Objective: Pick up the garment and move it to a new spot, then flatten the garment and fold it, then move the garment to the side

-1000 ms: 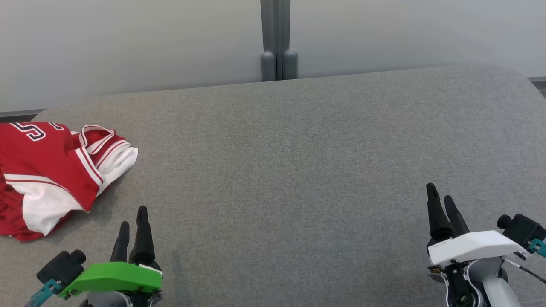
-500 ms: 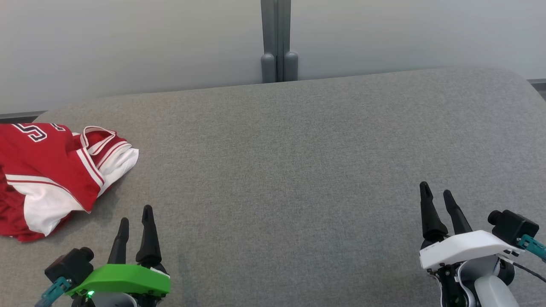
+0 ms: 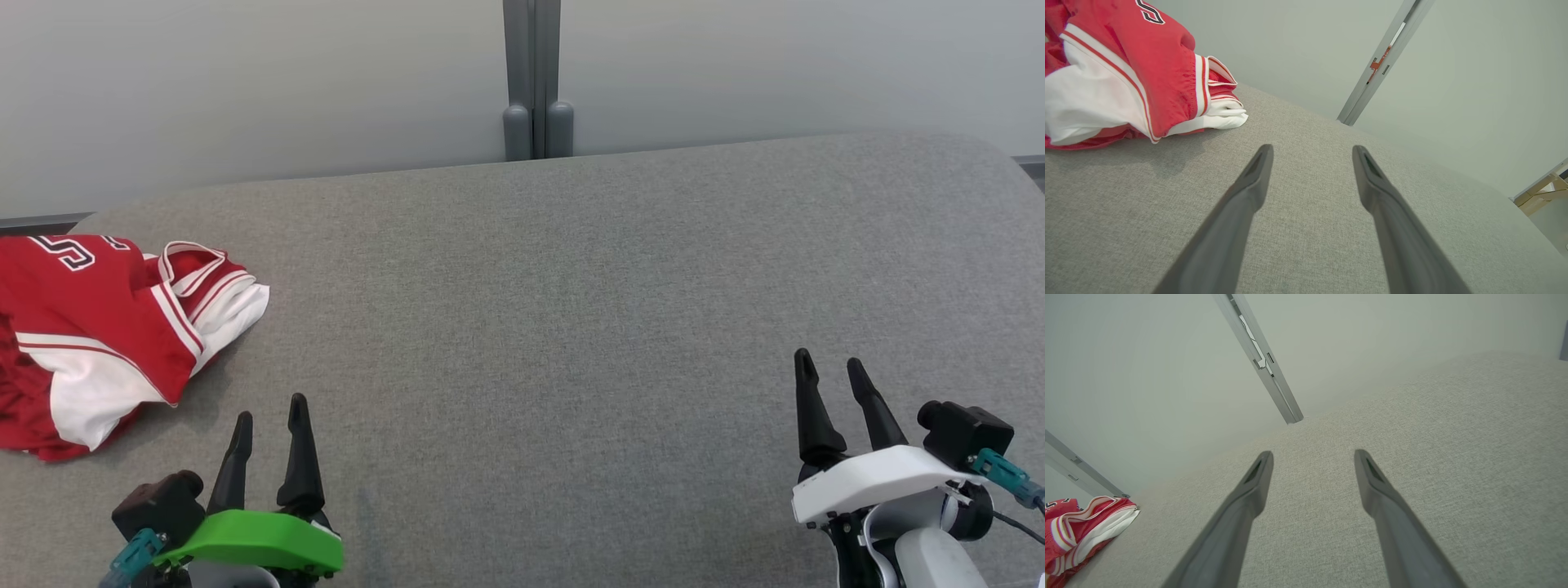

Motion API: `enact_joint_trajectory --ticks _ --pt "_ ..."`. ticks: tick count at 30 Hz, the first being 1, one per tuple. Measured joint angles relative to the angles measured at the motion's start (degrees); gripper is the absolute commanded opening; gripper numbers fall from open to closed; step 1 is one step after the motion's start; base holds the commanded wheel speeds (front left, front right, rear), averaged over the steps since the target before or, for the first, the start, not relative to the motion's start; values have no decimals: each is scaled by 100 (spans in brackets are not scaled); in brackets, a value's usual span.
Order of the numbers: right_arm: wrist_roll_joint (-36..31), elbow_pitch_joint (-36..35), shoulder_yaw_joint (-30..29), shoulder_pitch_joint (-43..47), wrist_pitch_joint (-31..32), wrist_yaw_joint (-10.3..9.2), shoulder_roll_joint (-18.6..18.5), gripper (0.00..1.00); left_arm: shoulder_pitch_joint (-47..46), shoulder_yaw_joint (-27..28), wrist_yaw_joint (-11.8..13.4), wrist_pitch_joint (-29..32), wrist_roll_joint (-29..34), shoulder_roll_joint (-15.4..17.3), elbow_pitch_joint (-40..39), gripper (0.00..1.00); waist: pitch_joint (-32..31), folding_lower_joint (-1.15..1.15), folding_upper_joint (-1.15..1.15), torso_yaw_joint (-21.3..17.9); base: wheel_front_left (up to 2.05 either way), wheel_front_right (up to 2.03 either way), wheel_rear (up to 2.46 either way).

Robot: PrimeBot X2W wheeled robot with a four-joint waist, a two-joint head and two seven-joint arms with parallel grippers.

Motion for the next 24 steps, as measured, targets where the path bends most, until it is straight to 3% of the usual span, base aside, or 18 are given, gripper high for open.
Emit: enact_joint_trajectory --ticks 24 --pt "-1145 147 91 -63 -294 0 -12 100 8 -100 0 -300 1117 9 -45 100 34 0 0 39 0 0 0"
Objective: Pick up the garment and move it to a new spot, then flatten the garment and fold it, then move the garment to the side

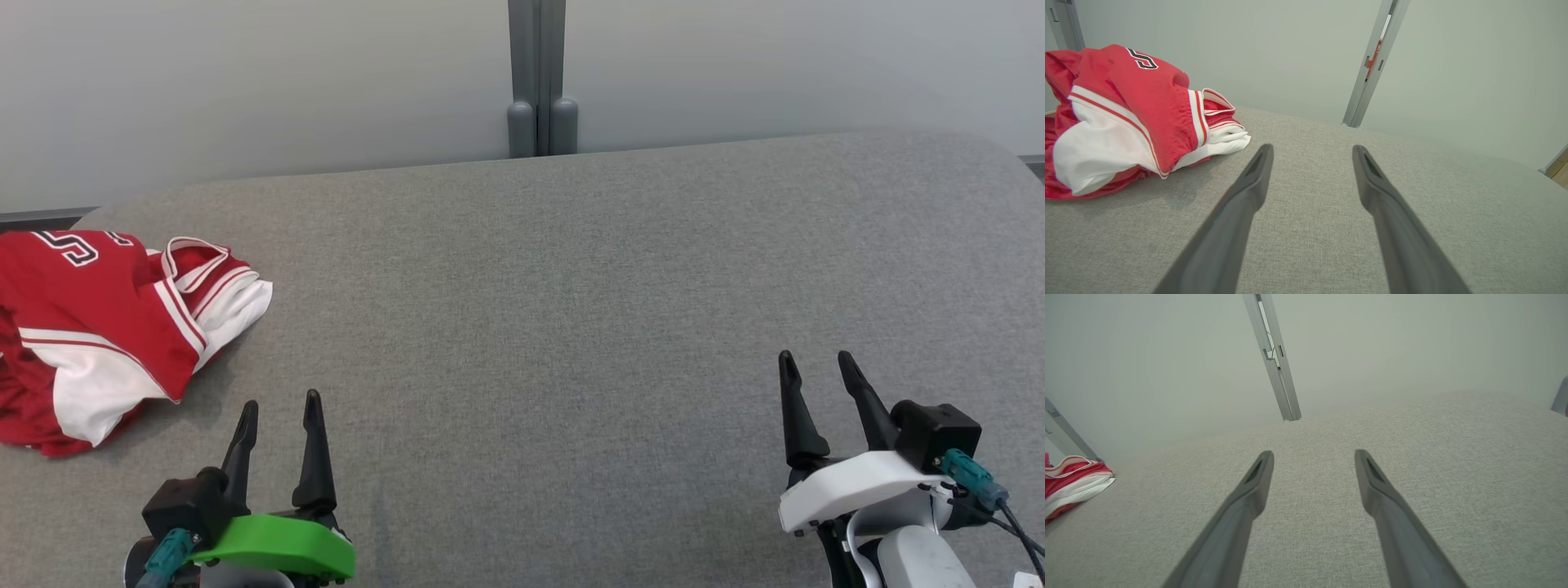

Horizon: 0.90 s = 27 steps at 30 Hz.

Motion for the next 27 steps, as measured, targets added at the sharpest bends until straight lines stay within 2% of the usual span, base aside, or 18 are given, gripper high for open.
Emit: enact_joint_trajectory --ticks 27 --pt "-815 -96 123 -27 -272 1 -13 100 22 -174 138 -269 605 13 110 100 -87 0 0 -10 0 0 0"
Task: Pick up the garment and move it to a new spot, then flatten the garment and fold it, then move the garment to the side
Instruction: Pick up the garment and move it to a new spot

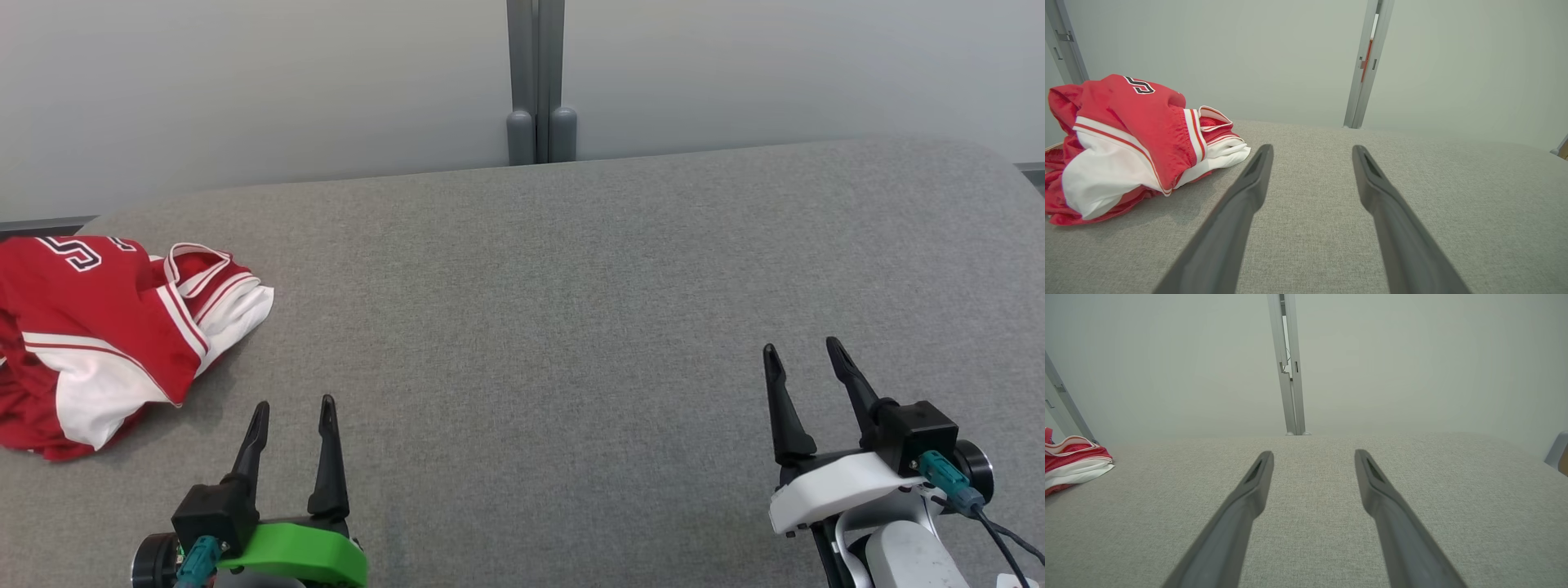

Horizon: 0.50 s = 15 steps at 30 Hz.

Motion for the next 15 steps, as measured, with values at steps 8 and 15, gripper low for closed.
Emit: enact_joint_trajectory --ticks 8,15 --pt "1 -5 2 0 0 0 0 100 1 -14 11 0 -63 0 19 100 38 0 0 -5 0 0 0" --pt "-16 -36 -44 14 -1 0 -3 100 -9 -75 11 0 -62 1 46 100 49 0 0 101 0 0 0"
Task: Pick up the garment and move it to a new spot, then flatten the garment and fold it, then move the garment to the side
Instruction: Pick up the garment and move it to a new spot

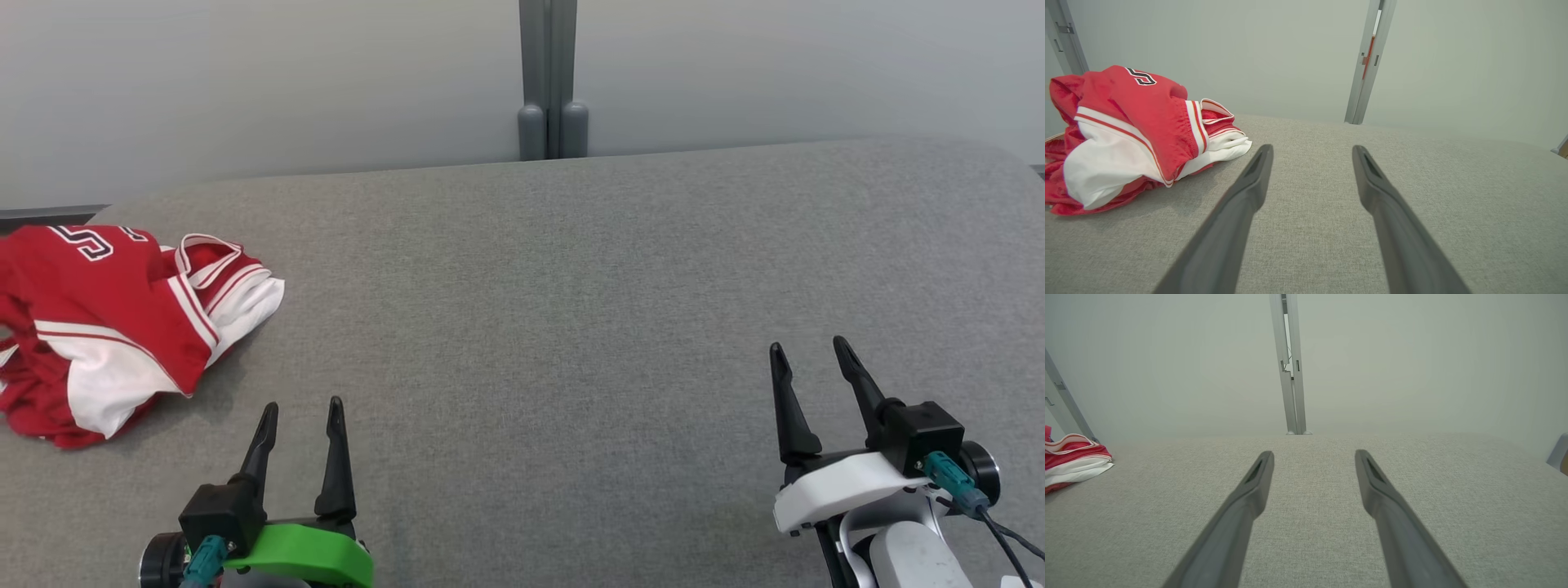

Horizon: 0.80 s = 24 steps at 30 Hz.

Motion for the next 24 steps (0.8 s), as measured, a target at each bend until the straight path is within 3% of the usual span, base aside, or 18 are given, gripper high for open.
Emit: enact_joint_trajectory --ticks 8,24 --pt "-9 -36 7 83 1 0 0 100 -1 15 23 -1 26 51 13 100 -35 0 0 464 0 0 0" --pt "97 -46 174 172 0 0 1 100 215 124 133 96 -13 258 -162 100 -163 0 0 2054 0 0 0"
